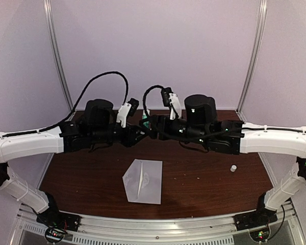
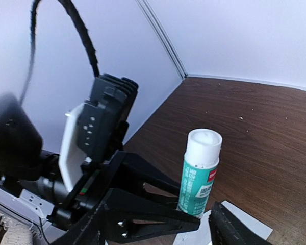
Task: Place the letter into the envelope and seal it
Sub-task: Unscrew the solid glue.
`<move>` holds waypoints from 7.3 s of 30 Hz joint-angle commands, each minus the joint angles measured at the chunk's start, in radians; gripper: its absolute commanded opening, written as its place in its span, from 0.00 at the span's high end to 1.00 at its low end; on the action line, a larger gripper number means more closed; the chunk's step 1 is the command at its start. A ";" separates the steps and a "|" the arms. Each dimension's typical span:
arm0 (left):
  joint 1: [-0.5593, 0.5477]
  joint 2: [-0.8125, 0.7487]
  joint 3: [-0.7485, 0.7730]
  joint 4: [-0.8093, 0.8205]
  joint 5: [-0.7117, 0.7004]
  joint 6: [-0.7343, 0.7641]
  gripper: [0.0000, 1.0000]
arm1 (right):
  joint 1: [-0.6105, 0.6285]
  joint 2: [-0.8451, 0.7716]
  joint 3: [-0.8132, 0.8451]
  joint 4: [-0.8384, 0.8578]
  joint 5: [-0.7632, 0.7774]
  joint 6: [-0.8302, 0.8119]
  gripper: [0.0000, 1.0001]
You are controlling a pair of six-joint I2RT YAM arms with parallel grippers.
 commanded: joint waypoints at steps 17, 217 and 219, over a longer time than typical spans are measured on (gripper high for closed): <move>0.011 -0.075 -0.023 0.301 0.587 0.042 1.00 | -0.091 -0.271 -0.287 0.469 -0.521 -0.042 0.20; 0.034 -0.160 -0.049 0.082 0.017 0.028 1.00 | 0.025 0.064 0.126 -0.018 -0.085 -0.118 1.00; 0.034 -0.153 -0.051 0.073 -0.031 0.020 1.00 | 0.041 0.116 0.206 -0.129 0.021 -0.085 1.00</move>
